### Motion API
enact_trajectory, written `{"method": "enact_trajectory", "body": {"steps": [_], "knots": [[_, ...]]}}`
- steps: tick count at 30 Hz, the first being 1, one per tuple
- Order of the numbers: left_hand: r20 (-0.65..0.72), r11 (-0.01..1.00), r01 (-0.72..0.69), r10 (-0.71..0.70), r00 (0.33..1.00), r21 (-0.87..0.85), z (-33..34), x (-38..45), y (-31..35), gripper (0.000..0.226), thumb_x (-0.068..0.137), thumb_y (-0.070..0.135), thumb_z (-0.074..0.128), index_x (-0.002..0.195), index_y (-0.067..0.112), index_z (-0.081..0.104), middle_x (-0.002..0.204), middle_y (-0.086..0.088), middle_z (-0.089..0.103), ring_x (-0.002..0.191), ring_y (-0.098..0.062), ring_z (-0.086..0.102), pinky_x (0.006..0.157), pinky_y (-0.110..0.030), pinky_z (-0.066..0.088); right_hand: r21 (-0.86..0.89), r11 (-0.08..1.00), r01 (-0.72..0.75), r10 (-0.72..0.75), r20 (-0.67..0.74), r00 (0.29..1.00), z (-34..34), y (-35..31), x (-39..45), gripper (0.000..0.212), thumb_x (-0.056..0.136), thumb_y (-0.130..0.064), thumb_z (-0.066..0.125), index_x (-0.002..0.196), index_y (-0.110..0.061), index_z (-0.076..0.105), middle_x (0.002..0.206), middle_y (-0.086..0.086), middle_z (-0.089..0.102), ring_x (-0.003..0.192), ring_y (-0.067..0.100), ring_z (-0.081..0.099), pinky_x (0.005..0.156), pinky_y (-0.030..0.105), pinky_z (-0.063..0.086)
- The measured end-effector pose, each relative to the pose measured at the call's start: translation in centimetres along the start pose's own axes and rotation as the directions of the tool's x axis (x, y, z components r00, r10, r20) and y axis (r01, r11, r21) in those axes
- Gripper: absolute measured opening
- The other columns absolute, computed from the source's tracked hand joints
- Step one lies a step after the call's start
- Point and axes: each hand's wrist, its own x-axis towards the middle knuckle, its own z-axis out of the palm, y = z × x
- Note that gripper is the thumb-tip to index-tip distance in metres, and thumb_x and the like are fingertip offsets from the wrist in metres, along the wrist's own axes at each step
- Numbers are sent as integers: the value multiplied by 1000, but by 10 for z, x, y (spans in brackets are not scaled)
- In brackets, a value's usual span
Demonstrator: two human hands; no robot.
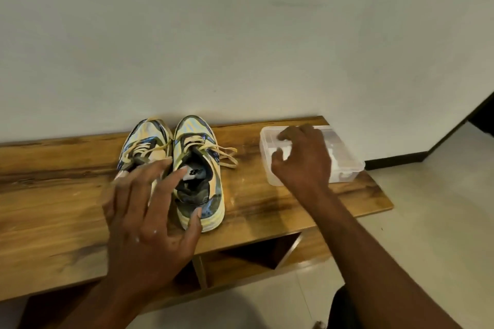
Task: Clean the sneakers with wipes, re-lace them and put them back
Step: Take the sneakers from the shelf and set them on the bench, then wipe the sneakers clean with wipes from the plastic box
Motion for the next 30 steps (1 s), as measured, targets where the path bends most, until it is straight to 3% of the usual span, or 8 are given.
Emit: {"method": "enact_trajectory", "body": {"steps": [2, 5, 9, 14, 17, 19, 23, 30], "knots": [[-19, 994, -103, 102, 995, -29, 4, 10, 18, 49, 83, 30, 75, 127, 8, 72, 133, -11, 67, 125, -39, 60, 104, -64, 41, -37, 995, -95, 96, 16, 995, -16, 31, 12, 30, 76, -22, 75, 105, -27, 69, 118, -3, 62, 114, 22, 55, 84, 36, 51], [35, 982, -184, 185, 982, -33, 22, 31, 57, 41, 82, 31, 77, 120, 15, 74, 121, -4, 71, 118, -32, 64, 105, -57, 41, -98, 983, -155, 160, 45, 986, -33, 66, 17, 40, 70, -12, 73, 109, -23, 69, 118, 0, 60, 113, 24, 54, 77, 33, 47], [220, 986, -166, 166, 961, -21, 76, 62, 104, 45, 78, 37, 77, 119, 20, 71, 116, -1, 71, 113, -26, 61, 105, -45, 35, -137, 986, -96, 117, 154, 981, -50, 93, 15, 53, 65, -12, 78, 116, -21, 68, 120, 3, 58, 112, 25, 53, 77, 36, 48], [409, 986, -166, 148, 901, 9, 139, 77, 135, 59, 67, 41, 89, 118, 18, 70, 115, -5, 70, 108, -27, 63, 93, -43, 50, -225, 974, -35, 92, 248, 964, -61, 117, 5, 64, 65, -27, 84, 126, -25, 63, 126, 3, 55, 116, 26, 51, 87, 41, 47], [465, 983, -180, 147, 873, 25, 162, 76, 141, 70, 65, 39, 94, 126, 15, 68, 122, -8, 69, 115, -29, 62, 97, -45, 53, -260, 965, -15, 90, 278, 956, -64, 130, 2, 76, 64, -40, 85, 133, -24, 58, 133, 4, 55, 121, 27, 51, 96, 48, 50], [477, 980, -193, 150, 866, 41, 172, 73, 140, 80, 73, 41, 91, 141, 13, 59, 138, -11, 63, 130, -32, 56, 107, -47, 48, -276, 961, 11, 67, 272, 960, -60, 136, 1, 78, 66, -43, 88, 135, -23, 57, 134, 6, 58, 122, 28, 54, 96, 51, 52], [498, 974, -224, 177, 849, 36, 187, 64, 136, 88, 95, 47, 70, 164, 13, 27, 169, -16, 31, 158, -37, 23, 126, -52, 27, -274, 961, 32, 30, 222, 975, -58, 144, 1, 69, 74, -30, 90, 135, -20, 62, 134, 7, 62, 122, 30, 57, 93, 49, 55], [508, 951, -306, 247, 825, 34, 192, 53, 126, 71, 106, 26, 59, 164, 5, 24, 166, -26, 32, 155, -44, 28, 128, -56, 23, -289, 957, 21, 36, 191, 981, -59, 138, -2, 58, 83, -17, 85, 138, -19, 67, 140, 7, 65, 128, 29, 58, 99, 47, 54]]}}
